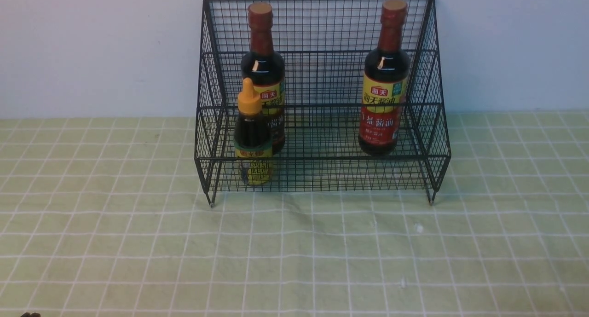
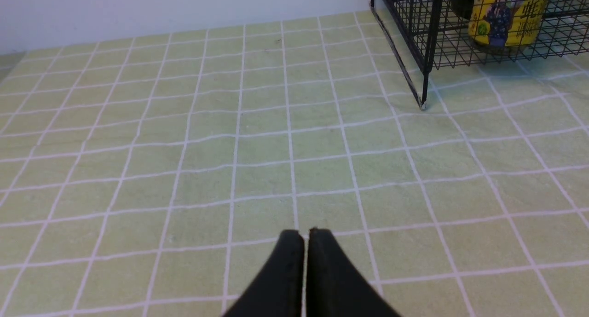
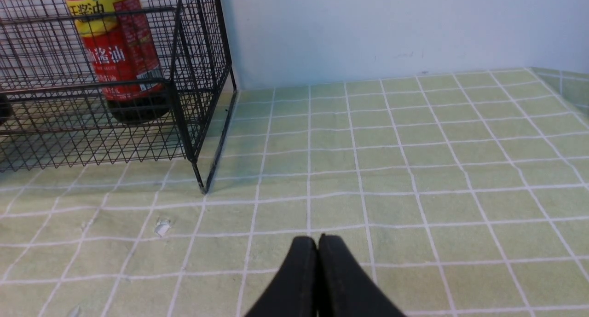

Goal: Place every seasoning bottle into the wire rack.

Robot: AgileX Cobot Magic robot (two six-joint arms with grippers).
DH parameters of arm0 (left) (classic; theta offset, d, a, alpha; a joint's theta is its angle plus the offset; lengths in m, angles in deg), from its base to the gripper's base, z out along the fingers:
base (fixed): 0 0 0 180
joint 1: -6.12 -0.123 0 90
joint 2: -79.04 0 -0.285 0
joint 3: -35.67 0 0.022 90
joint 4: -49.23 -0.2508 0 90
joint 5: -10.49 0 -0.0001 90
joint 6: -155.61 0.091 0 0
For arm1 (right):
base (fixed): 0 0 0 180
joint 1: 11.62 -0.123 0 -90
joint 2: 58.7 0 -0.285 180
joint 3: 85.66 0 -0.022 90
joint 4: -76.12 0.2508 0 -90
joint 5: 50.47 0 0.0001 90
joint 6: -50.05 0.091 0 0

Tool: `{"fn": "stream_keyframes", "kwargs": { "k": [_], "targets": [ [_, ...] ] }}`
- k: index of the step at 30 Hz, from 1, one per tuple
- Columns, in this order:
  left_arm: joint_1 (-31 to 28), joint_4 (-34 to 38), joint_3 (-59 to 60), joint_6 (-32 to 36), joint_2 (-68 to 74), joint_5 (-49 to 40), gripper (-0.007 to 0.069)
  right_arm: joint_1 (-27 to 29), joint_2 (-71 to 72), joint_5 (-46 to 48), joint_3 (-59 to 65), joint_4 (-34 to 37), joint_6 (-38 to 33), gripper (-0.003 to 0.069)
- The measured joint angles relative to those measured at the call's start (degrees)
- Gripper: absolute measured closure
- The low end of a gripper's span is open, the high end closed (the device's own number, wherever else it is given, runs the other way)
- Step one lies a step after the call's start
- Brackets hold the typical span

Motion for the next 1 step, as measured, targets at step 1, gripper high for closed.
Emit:
{"fn": "stream_keyframes", "kwargs": {
  "k": [1],
  "targets": [
    [0.0,0.0,0.0,0.0,0.0,0.0,0.0631,0.0,0.0,0.0,0.0,0.0,0.0,0.0673]
  ]
}}
